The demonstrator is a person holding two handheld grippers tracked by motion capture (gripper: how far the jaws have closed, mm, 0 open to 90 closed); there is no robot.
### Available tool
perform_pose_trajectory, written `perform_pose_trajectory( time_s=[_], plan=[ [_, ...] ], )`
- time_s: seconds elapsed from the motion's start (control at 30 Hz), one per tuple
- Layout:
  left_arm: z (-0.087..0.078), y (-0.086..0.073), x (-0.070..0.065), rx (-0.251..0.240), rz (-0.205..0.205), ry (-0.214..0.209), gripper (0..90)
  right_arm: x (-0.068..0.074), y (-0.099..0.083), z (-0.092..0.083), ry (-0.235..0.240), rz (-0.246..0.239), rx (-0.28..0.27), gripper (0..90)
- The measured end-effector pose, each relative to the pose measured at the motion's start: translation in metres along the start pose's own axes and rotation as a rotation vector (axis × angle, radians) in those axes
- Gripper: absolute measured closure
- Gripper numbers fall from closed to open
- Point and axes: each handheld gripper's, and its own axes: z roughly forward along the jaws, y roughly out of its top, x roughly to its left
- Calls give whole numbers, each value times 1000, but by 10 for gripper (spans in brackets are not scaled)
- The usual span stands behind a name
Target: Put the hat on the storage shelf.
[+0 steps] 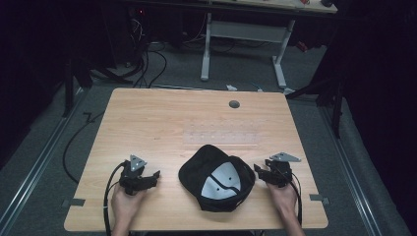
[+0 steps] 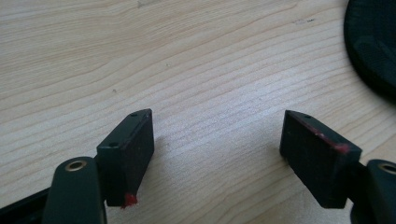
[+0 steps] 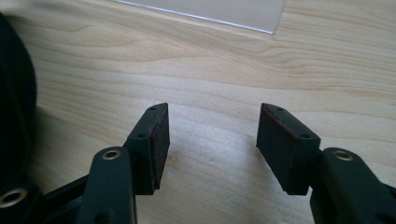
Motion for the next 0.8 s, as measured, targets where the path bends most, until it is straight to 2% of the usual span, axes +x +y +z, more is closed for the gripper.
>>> perform_pose_trajectory(
  time_s=[0.17,0.3,0.43,0.53,0.8],
  plan=[
    [0,0,0,0,0,0,263,0,0,-6,4,-7,-20,436],
    [0,0,0,0,0,0,263,-1,1,-15,5,8,-52,426],
    [0,0,0,0,0,0,263,-2,1,-21,32,29,-74,427],
    [0,0,0,0,0,0,263,-3,2,-26,71,42,-86,426],
    [0,0,0,0,0,0,263,1,8,-44,129,48,-158,422]
  ],
)
